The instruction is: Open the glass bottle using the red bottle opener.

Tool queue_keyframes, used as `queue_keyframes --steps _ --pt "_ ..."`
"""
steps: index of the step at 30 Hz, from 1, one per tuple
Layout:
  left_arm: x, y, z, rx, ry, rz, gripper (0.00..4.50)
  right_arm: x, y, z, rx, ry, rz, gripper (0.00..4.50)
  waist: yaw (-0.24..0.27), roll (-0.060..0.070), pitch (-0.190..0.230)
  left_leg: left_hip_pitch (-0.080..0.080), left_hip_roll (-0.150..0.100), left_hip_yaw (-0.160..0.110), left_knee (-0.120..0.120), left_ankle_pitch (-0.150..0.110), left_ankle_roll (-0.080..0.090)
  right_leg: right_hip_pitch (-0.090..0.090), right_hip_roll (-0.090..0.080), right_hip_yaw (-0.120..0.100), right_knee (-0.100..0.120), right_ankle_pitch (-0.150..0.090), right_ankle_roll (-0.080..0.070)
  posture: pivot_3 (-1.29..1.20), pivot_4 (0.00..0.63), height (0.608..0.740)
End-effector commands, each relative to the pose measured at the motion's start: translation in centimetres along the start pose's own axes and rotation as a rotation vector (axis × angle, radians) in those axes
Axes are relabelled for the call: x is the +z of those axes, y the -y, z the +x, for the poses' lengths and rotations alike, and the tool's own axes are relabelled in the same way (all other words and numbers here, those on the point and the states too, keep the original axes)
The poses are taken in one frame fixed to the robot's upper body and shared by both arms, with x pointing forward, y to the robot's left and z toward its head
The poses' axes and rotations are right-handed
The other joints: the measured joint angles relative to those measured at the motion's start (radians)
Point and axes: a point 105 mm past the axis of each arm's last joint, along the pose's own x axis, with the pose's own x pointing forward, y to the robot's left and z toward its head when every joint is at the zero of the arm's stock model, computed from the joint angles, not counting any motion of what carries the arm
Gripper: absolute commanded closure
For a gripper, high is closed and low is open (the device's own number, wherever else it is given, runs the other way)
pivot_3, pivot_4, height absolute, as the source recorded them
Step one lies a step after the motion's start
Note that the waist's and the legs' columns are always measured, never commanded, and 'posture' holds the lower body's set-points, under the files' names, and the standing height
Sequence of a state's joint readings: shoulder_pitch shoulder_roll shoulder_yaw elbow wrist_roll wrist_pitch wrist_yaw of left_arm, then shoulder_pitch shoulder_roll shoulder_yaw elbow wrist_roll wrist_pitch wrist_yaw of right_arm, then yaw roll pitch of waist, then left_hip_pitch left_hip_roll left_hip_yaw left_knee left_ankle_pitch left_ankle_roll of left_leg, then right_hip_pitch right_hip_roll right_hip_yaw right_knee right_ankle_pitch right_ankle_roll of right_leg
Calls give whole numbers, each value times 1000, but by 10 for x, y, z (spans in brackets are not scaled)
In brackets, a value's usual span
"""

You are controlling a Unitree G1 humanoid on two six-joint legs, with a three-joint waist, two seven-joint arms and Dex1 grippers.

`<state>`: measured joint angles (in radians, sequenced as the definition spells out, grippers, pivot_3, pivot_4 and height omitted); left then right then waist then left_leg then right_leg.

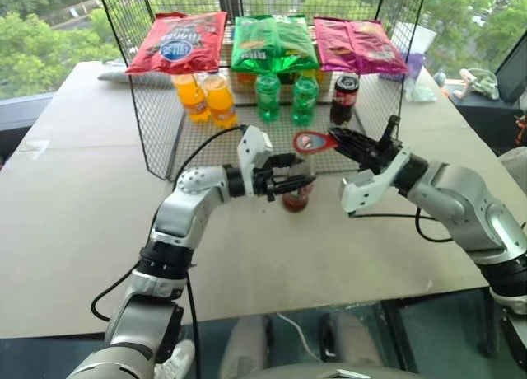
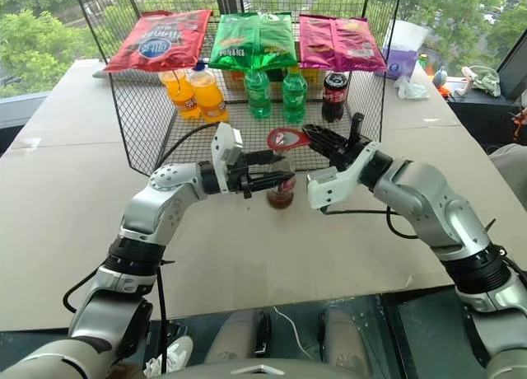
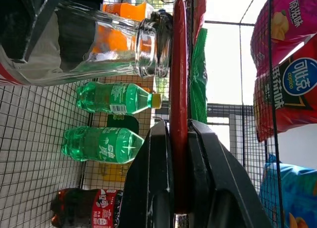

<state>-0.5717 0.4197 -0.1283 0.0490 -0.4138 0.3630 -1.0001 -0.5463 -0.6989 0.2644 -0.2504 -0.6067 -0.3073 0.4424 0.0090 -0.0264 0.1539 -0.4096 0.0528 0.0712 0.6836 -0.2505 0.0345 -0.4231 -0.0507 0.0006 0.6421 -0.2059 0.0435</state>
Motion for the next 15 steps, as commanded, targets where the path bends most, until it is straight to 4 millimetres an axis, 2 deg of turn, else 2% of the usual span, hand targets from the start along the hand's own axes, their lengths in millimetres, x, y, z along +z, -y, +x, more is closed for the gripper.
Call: queue_keyframes --steps 1,5,9,12,15 --pt "1 -2 -3 15 -15 40 2218 0 19 1 -50 1 21 4500 0 0 0 0 0 0 0 0 0 0 0 0 0 0 -1 0 150 740" --pt "2 -2 -5 21 -13 42 2218 6 21 1 -68 19 48 4500 3 0 1 -5 0 0 0 0 0 -4 0 0 0 1 -2 0 150 740" --pt "3 -2 -7 29 -12 45 2218 1 30 -4 -135 -23 179 4500 3 0 1 -6 0 0 0 0 0 -5 0 0 0 1 -2 0 150 740" --pt "3 -3 -11 50 -10 52 2218 -12 39 -18 -218 -106 451 4500 3 0 1 -6 0 0 0 0 0 -5 0 0 0 1 -2 0 150 740" --pt "3 -6 -14 79 0 55 2218 -20 30 -34 -220 -192 699 4500 5 0 1 -6 0 0 0 0 0 -5 0 0 0 1 -2 0 150 740"
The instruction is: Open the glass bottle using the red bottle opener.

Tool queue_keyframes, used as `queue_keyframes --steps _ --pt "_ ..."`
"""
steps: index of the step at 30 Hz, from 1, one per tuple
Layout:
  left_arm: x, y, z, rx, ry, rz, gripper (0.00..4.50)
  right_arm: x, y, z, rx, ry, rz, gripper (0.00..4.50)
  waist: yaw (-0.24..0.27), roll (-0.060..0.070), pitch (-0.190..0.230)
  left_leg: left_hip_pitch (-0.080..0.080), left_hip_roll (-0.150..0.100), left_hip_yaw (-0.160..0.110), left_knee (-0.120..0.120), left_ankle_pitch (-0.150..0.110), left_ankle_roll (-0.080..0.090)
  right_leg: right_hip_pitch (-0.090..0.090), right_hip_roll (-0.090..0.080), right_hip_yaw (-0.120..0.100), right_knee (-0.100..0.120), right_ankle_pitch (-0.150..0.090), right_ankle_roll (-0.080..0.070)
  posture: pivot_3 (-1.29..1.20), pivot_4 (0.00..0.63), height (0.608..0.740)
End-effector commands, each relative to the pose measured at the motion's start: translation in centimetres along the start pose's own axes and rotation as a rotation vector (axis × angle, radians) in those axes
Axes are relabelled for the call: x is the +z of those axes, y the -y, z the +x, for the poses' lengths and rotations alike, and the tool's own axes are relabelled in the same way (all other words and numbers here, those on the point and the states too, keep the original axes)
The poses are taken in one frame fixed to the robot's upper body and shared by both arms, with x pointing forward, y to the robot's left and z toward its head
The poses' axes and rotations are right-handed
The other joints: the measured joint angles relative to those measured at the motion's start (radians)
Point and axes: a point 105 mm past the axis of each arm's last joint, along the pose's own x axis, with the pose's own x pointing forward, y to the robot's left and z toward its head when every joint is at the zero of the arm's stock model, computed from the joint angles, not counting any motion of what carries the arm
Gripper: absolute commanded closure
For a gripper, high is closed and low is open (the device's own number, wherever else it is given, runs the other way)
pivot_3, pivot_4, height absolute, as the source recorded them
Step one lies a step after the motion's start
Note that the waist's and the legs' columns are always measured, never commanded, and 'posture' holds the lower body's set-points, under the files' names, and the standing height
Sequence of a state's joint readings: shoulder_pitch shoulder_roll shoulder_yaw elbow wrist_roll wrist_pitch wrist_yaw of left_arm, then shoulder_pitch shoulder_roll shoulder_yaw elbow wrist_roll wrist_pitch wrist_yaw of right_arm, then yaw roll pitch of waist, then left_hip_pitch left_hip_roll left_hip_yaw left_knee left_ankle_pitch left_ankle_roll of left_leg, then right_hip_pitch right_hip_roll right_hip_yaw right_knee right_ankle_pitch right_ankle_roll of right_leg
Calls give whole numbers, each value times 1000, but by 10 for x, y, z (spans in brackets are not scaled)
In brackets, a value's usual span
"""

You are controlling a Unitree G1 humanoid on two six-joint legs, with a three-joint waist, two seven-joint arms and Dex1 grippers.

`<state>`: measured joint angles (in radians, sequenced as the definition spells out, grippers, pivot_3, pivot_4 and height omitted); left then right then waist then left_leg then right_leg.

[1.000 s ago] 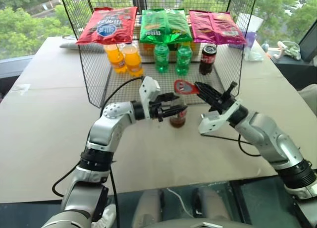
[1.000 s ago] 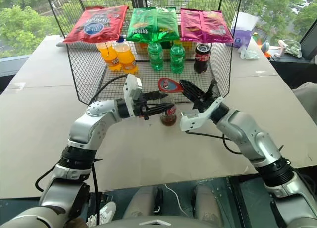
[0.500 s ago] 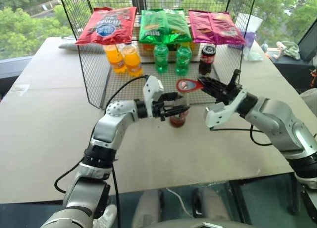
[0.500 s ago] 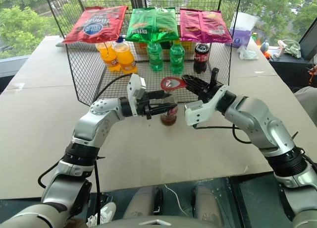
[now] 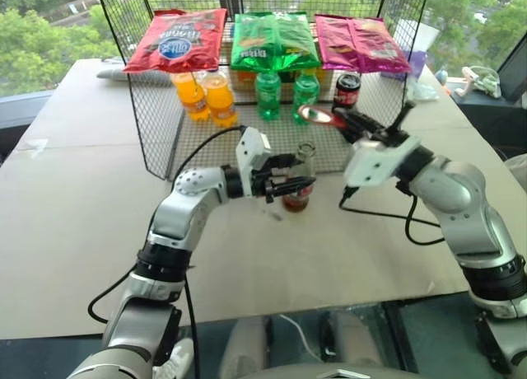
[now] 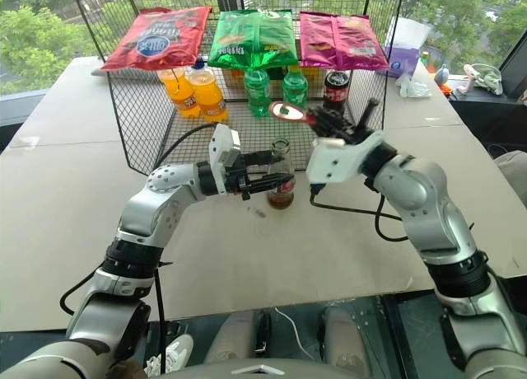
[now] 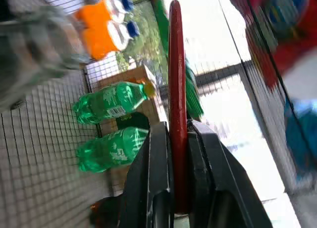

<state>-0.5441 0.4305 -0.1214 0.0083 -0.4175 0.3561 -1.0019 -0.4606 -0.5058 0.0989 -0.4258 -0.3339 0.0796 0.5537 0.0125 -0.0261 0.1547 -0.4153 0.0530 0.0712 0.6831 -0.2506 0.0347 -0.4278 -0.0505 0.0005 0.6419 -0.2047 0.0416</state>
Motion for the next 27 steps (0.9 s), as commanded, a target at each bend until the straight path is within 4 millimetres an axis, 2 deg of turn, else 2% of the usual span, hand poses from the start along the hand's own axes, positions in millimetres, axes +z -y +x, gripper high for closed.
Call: queue_keyframes --steps 1,4,6,12,14,20,21,24,27 --pt "2 -11 -11 92 -2 36 2218 -15 7 -24 -45 -145 317 4500 1 0 0 0 0 0 0 0 0 0 0 0 0 0 0 0 150 740" --pt "2 -11 -12 108 13 39 2218 -32 -22 -36 15 -266 635 4500 -1 0 0 1 1 0 0 0 0 0 0 0 0 0 0 0 150 740" --pt "3 -11 -12 112 19 39 2218 -41 -39 -41 42 -357 765 4500 -6 1 0 1 1 0 0 0 0 0 0 0 0 0 0 0 150 740" --pt "6 -14 -15 151 31 48 2218 -58 -85 -38 98 -495 1022 4500 -14 1 0 1 1 0 0 0 0 -1 0 0 0 0 0 0 150 740" --pt "6 -14 -17 161 30 48 2218 -62 -95 -36 96 -532 1175 4500 -17 1 1 0 1 0 0 0 0 -1 0 0 0 0 0 0 150 740" --pt "6 -11 -19 169 28 50 2218 -62 -119 -42 188 -602 1306 4500 -24 2 1 0 1 0 0 0 0 -1 0 0 0 0 0 0 150 740" --pt "6 -11 -19 171 28 50 2218 -62 -121 -43 199 -608 1315 4064 -24 2 1 0 1 0 -1 0 0 -2 0 0 0 0 0 0 150 740" --pt "6 -10 -20 174 27 50 2218 -61 -124 -45 218 -624 1330 3135 -25 2 1 0 1 0 -1 0 0 -2 0 0 0 0 0 0 150 740" --pt "7 -10 -20 176 29 50 2218 -62 -119 -46 195 -624 1331 1797 -25 2 1 0 1 0 -1 0 0 -2 0 0 0 0 0 0 150 740"
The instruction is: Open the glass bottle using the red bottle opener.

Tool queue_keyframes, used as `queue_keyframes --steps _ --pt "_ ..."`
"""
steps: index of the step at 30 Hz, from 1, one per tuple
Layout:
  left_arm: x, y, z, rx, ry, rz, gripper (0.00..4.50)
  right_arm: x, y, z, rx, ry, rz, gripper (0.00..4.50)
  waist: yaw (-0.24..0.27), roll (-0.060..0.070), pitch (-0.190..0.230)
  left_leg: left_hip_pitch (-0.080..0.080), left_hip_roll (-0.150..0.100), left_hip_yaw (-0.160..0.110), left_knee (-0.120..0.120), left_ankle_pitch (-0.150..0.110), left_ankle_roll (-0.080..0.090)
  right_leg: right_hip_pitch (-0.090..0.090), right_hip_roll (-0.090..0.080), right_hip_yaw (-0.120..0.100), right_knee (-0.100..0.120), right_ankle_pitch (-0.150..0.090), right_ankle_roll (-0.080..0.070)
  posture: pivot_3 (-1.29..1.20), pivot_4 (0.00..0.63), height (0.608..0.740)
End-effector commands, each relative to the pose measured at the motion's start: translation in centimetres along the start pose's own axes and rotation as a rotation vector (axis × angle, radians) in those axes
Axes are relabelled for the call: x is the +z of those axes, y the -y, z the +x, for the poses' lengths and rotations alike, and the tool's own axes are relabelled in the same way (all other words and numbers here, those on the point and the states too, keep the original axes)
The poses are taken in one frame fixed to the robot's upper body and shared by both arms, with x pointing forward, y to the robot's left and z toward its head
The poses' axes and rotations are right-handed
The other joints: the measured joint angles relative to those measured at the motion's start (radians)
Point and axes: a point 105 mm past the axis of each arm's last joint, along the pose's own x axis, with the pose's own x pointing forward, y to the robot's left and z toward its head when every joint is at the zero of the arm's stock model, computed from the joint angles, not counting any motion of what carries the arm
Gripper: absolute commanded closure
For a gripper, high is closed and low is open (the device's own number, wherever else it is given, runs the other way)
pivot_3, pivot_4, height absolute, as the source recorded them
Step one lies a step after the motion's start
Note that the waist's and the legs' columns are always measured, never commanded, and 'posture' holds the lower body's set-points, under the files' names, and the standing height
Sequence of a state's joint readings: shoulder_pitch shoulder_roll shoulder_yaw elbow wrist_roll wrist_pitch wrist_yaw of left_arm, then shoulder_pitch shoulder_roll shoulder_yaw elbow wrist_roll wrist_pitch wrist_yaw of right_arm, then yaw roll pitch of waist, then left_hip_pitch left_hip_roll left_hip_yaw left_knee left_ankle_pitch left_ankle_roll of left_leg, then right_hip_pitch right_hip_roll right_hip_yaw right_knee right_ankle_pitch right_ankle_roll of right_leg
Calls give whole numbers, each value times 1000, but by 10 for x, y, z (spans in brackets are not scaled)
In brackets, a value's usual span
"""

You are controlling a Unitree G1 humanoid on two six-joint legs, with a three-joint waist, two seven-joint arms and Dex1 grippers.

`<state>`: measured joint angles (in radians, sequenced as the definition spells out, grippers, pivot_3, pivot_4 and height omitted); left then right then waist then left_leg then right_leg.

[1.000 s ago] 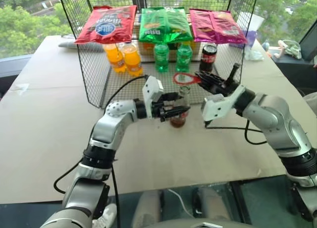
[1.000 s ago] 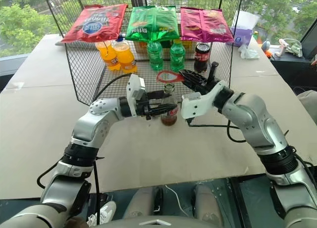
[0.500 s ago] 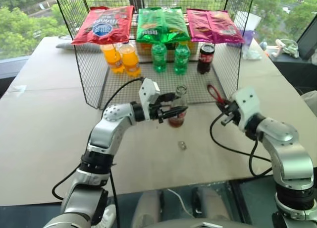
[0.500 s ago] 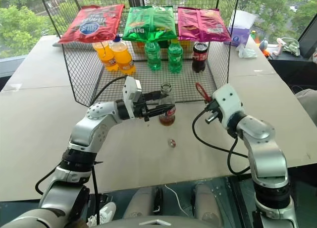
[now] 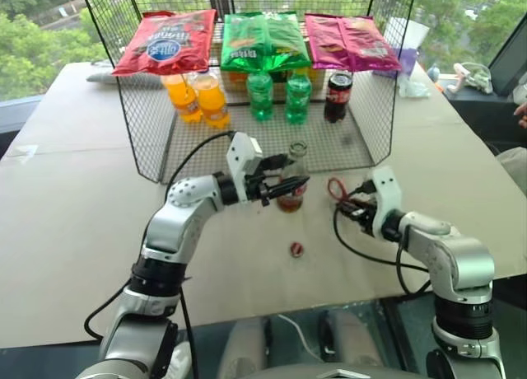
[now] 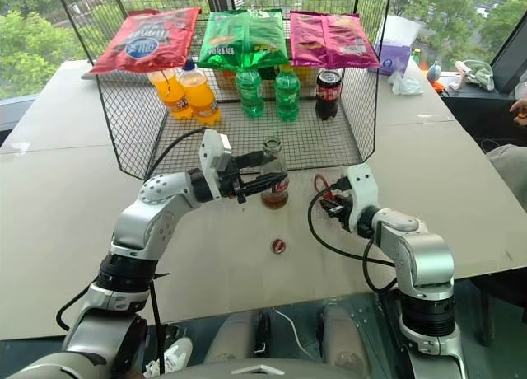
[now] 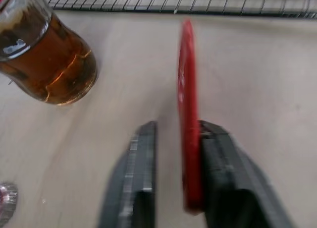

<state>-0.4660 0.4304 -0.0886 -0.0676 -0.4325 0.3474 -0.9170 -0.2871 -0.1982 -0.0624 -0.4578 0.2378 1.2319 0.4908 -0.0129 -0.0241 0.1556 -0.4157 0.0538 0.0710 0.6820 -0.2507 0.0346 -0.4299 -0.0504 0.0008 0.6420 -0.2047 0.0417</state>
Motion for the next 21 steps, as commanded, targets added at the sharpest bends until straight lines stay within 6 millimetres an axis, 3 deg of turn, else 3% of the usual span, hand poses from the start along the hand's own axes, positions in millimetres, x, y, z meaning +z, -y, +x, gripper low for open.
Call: queue_keyframes --steps 1,4,9,10,12,13,21 --pt "9 -12 -9 83 0 54 2218 13 5 -9 -29 55 -16 1292 0 0 0 0 0 0 0 0 0 0 0 0 0 0 0 0 150 740" --pt "10 -13 -10 89 8 51 2218 26 13 -17 -81 113 -72 85 0 0 0 0 0 0 0 0 0 0 0 0 0 0 0 0 150 740" --pt "13 -13 -11 91 18 45 2218 41 24 -31 -159 177 -232 85 -1 0 0 0 0 0 0 0 0 -1 0 0 0 -1 1 0 150 740" --pt "13 -12 -11 87 18 43 1201 43 25 -32 -161 185 -243 0 -3 0 0 0 0 0 -1 0 0 -1 0 0 0 -1 1 0 150 740" --pt "13 -11 -12 82 16 39 292 45 26 -34 -165 192 -279 0 -3 0 1 0 0 0 -2 0 0 -2 1 1 0 -2 3 0 150 740" --pt "13 -11 -12 85 16 39 46 46 27 -35 -172 194 -293 0 -1 0 1 0 0 0 -3 0 0 -2 1 1 0 -2 2 0 150 740" --pt "15 -10 -17 90 18 38 46 54 18 -40 -129 251 -363 0 1 0 1 -1 -1 1 -10 0 0 -2 1 2 -8 0 1 0 150 740"
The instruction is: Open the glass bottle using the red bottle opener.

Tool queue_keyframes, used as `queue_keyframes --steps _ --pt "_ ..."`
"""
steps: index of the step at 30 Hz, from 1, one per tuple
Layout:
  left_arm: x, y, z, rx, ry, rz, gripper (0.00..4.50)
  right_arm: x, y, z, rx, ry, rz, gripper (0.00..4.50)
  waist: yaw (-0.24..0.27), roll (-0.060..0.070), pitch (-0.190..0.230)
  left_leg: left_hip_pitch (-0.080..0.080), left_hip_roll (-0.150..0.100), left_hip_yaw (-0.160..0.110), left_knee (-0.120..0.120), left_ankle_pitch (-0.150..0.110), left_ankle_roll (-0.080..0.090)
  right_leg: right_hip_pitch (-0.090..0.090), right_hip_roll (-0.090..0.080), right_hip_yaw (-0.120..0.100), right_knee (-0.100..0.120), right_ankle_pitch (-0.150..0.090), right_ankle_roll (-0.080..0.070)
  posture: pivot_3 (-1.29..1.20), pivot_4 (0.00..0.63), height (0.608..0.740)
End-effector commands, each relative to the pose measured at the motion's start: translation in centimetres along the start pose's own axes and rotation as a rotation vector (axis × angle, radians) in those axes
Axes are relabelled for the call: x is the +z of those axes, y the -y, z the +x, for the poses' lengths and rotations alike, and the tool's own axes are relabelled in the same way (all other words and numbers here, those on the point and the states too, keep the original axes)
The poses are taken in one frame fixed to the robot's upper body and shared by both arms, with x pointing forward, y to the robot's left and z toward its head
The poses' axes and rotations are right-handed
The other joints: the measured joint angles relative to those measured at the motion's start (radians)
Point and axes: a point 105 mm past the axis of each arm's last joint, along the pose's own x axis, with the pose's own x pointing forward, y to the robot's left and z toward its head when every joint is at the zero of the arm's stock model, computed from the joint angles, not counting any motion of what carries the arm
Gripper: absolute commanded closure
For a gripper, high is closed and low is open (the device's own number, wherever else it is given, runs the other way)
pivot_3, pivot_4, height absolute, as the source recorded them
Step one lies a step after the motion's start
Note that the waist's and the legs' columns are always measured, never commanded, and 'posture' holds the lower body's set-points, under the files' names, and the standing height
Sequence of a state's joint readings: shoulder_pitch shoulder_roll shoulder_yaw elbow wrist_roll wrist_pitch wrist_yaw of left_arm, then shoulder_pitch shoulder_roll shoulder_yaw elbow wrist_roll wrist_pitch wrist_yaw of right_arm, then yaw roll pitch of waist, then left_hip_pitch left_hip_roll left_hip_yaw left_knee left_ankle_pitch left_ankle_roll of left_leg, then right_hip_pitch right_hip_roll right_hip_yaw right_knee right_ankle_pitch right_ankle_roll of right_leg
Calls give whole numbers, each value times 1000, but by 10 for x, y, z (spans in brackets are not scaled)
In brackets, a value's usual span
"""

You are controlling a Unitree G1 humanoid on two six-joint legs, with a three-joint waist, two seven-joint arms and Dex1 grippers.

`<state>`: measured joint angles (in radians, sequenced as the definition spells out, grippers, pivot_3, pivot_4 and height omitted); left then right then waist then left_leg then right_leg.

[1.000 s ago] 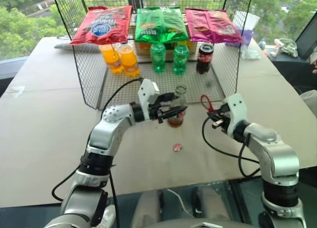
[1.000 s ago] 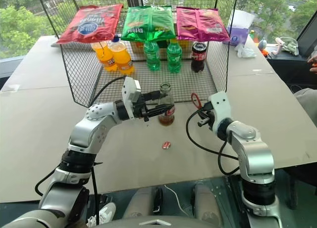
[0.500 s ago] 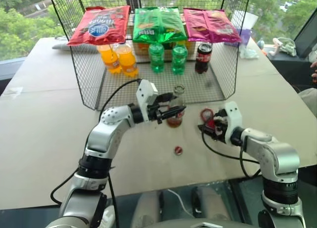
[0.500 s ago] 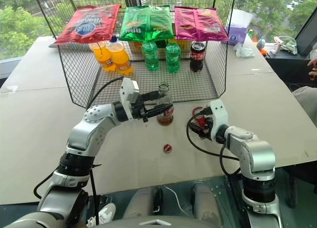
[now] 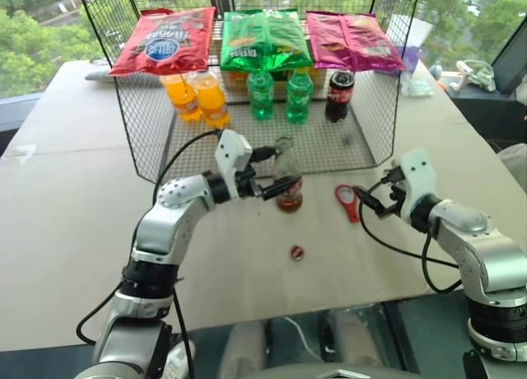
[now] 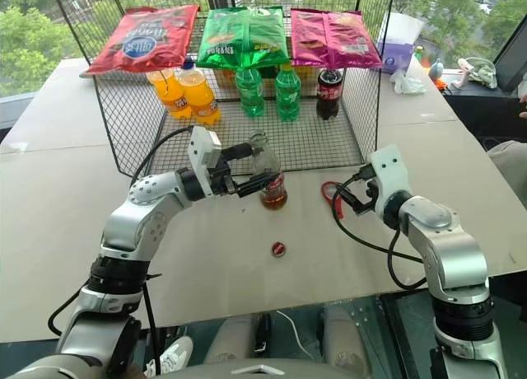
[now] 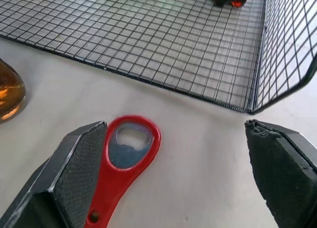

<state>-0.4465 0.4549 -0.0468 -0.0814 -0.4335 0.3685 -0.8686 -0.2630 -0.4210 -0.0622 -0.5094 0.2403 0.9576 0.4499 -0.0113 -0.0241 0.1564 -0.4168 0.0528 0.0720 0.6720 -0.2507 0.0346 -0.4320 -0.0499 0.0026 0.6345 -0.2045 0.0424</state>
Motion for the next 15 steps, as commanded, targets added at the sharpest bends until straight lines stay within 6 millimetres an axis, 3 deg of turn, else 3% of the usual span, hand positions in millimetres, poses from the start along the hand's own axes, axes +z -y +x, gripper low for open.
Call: queue_keyframes --steps 1,15 --pt "15 2 -5 -1 37 38 46 19 -7 -7 31 96 -56 0 0 0 0 0 0 0 -1 0 0 0 0 0 -1 0 1 0 150 740" --pt "20 14 -8 -66 44 33 46 22 -4 -14 57 133 -113 0 0 0 0 0 0 1 -1 0 0 0 0 0 -1 0 0 0 150 740"
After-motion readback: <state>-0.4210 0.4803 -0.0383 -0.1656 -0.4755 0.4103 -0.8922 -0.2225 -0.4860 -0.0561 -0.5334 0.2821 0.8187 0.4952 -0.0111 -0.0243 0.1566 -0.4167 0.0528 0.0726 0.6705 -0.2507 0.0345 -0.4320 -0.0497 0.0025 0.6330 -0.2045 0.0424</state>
